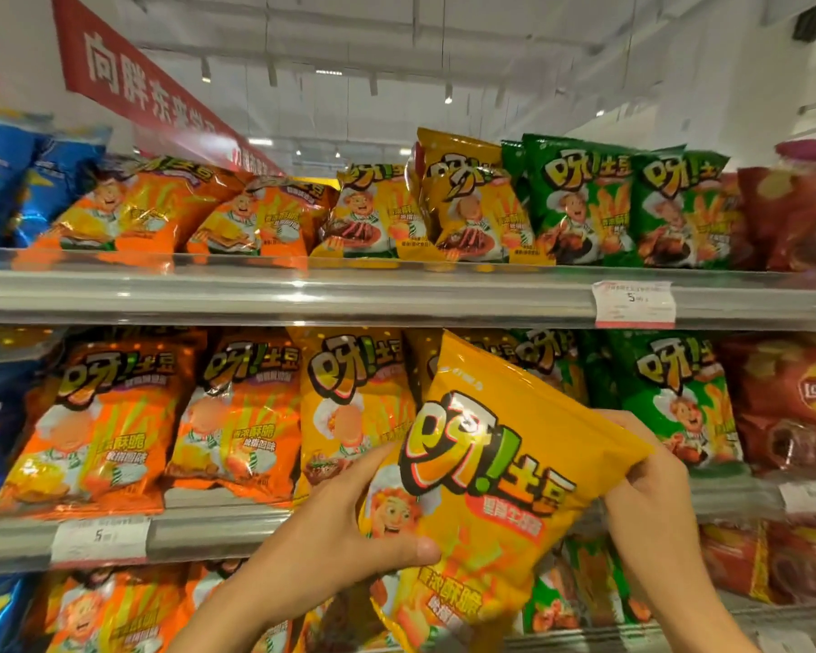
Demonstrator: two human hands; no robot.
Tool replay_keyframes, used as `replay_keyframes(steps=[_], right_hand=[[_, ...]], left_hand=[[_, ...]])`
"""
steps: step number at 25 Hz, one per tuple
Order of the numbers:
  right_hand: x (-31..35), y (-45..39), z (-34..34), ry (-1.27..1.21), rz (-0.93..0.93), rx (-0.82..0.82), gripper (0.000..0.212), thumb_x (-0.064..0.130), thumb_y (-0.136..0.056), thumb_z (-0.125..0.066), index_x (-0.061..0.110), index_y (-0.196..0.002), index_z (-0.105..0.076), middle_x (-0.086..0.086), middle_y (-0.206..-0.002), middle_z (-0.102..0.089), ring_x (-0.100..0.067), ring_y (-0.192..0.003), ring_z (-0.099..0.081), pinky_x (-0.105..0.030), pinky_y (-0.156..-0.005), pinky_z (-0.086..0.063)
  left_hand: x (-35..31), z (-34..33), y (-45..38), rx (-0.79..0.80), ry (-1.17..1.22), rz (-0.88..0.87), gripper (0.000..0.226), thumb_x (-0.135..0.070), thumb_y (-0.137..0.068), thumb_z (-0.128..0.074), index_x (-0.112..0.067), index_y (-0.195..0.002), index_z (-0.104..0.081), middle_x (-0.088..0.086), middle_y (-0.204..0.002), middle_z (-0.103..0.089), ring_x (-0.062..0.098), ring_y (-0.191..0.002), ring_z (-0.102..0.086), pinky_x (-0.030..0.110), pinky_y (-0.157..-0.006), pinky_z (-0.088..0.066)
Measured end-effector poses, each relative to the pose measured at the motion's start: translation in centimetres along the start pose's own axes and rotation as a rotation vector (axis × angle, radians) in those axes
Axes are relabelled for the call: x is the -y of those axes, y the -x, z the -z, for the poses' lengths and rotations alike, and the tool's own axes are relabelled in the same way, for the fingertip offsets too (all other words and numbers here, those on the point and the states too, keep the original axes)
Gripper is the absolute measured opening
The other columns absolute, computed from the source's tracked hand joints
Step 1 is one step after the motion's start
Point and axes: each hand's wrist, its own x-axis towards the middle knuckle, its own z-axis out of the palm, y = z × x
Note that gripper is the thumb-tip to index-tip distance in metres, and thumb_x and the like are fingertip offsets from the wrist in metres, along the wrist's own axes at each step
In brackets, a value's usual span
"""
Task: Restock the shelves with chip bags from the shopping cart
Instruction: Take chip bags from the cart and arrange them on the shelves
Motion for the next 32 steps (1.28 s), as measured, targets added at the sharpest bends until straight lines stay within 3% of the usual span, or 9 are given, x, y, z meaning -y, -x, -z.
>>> replay_keyframes(steps=[2, 5, 12, 14, 17, 20, 22, 27, 32], right_hand=[[1.9, -0.8, 0.5, -0.074, 0.045, -0.054, 0.034, 0.004, -0.081, -0.055, 0.035, -0.077, -0.069, 0.011, -0.075, -0.072, -0.003, -0.068, -0.064, -0.020, -0.056, -0.052], [5.2, -3.7, -0.3, -0.004, 0.177, -0.063, 0.033, -0.002, -0.074, -0.053, 0.029, -0.066, -0.058, 0.019, -0.061, -0.064, 0.006, -0.056, -0.055, -0.016, -0.050, -0.044], [10.6, -14.4, -6.0, 0.168, 0.353, 0.028, 0.025, 0.001, -0.096, -0.054, 0.024, -0.095, -0.064, 0.014, -0.088, -0.066, 0.004, -0.082, -0.060, -0.019, -0.070, -0.044], [10.5, -16.8, -7.7, 0.303, 0.365, 0.110, 0.013, 0.015, -0.099, -0.059, 0.015, -0.107, -0.069, 0.001, -0.099, -0.069, -0.012, -0.093, -0.063, -0.030, -0.077, -0.047], [9.1, -17.7, -9.6, 0.591, 0.378, 0.271, 0.025, 0.040, -0.102, -0.052, 0.024, -0.113, -0.068, 0.006, -0.106, -0.067, -0.016, -0.103, -0.062, -0.036, -0.082, -0.049], [7.3, -17.5, -10.0, 0.817, 0.427, 0.287, 0.040, 0.056, -0.103, -0.032, 0.032, -0.090, -0.061, 0.011, -0.080, -0.063, -0.018, -0.086, -0.066, -0.033, -0.060, -0.035], [6.9, -17.6, -9.9, 0.815, 0.447, 0.267, 0.044, 0.064, -0.100, -0.027, 0.035, -0.108, -0.060, 0.011, -0.081, -0.067, -0.016, -0.081, -0.066, -0.032, -0.056, -0.033], [6.7, -18.2, -9.9, 0.622, 0.430, 0.216, 0.063, 0.077, -0.092, -0.036, 0.041, -0.144, -0.033, 0.009, -0.133, -0.051, -0.016, -0.109, -0.060, -0.036, -0.078, -0.052], [6.0, -18.3, -10.3, 0.766, 0.491, 0.259, 0.061, 0.074, -0.095, -0.016, 0.047, -0.147, -0.035, 0.008, -0.145, -0.051, -0.020, -0.119, -0.060, -0.039, -0.085, -0.052]], left_hand=[[-2.5, 0.6, -0.3, 0.000, -0.018, -0.058, 0.075, -0.064, -0.064, -0.085, -0.086, -0.117, -0.035, -0.059, -0.123, -0.044, -0.036, -0.111, -0.040, -0.009, -0.082, -0.037], [-6.3, 2.5, -1.7, -0.133, -0.019, -0.217, 0.066, -0.055, -0.064, -0.088, -0.062, -0.121, -0.058, -0.024, -0.112, -0.073, -0.009, -0.097, -0.069, 0.008, -0.080, -0.053], [-14.0, 11.1, -7.5, -0.632, -0.259, -0.384, 0.062, -0.070, -0.062, -0.077, -0.039, -0.116, -0.064, -0.021, -0.100, -0.075, -0.004, -0.090, -0.070, 0.030, -0.078, -0.056], [-14.8, 13.9, -9.6, -0.796, -0.302, -0.364, 0.066, -0.071, -0.065, -0.077, -0.038, -0.120, -0.059, -0.018, -0.106, -0.073, 0.003, -0.098, -0.069, 0.038, -0.085, -0.058], [-14.3, 17.6, -12.4, -0.915, -0.221, -0.262, 0.065, -0.062, -0.074, -0.078, -0.029, -0.123, -0.052, -0.009, -0.113, -0.069, 0.016, -0.104, -0.068, 0.049, -0.091, -0.057], [-12.7, 18.6, -14.1, -0.885, -0.097, -0.185, 0.063, -0.054, -0.077, -0.081, -0.023, -0.125, -0.057, -0.001, -0.113, -0.073, 0.018, -0.097, -0.073, 0.045, -0.084, -0.061], [-11.7, 17.8, -15.2, -0.876, -0.069, -0.196, 0.058, -0.048, -0.077, -0.083, -0.024, -0.124, -0.057, -0.003, -0.106, -0.074, 0.010, -0.078, -0.075, 0.029, -0.063, -0.062], [-10.1, 14.5, -17.7, -0.483, -0.102, 0.052, 0.027, -0.049, -0.083, -0.077, -0.026, -0.083, -0.064, -0.005, -0.073, -0.066, 0.004, -0.054, -0.066, 0.019, -0.048, -0.050], [-10.1, 15.5, -17.5, -0.398, 0.062, 0.172, 0.055, -0.073, -0.074, -0.067, -0.027, -0.103, -0.069, -0.005, -0.101, -0.076, 0.015, -0.089, -0.073, 0.033, -0.077, -0.061]])
